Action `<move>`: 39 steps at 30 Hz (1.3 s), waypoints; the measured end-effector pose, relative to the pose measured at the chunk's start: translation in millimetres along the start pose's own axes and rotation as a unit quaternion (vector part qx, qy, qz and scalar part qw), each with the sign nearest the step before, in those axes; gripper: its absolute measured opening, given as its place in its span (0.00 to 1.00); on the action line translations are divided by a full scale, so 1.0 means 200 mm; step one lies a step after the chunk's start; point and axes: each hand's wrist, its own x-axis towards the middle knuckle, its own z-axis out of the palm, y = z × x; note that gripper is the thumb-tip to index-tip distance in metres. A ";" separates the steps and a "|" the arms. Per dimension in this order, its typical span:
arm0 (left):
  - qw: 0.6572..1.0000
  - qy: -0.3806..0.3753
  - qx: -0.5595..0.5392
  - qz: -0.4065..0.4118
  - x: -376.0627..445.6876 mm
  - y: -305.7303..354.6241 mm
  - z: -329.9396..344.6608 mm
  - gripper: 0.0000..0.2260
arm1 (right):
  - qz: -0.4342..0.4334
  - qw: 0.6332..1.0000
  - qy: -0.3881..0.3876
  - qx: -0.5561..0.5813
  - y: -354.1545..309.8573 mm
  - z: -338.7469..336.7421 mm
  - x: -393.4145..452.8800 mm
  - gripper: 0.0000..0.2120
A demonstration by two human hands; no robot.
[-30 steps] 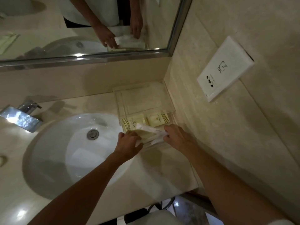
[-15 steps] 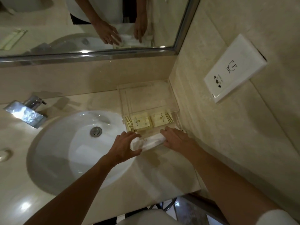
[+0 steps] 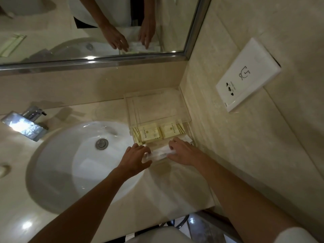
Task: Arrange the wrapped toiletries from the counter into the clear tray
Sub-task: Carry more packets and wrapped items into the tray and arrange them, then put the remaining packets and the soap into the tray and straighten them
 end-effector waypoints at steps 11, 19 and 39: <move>0.997 0.062 -0.035 -0.016 -0.01 -0.02 -0.14 0.10 | -0.044 0.997 0.060 -0.026 -0.13 -0.12 0.04 0.07; 0.990 0.114 -0.023 -0.077 -0.27 -0.21 -0.37 0.05 | -0.087 0.993 0.056 -0.049 -0.54 -0.17 0.14 0.07; 0.939 0.149 -0.071 -0.301 -1.57 -1.08 -0.60 0.07 | -0.242 0.961 -0.042 -0.125 -2.10 0.33 0.19 0.09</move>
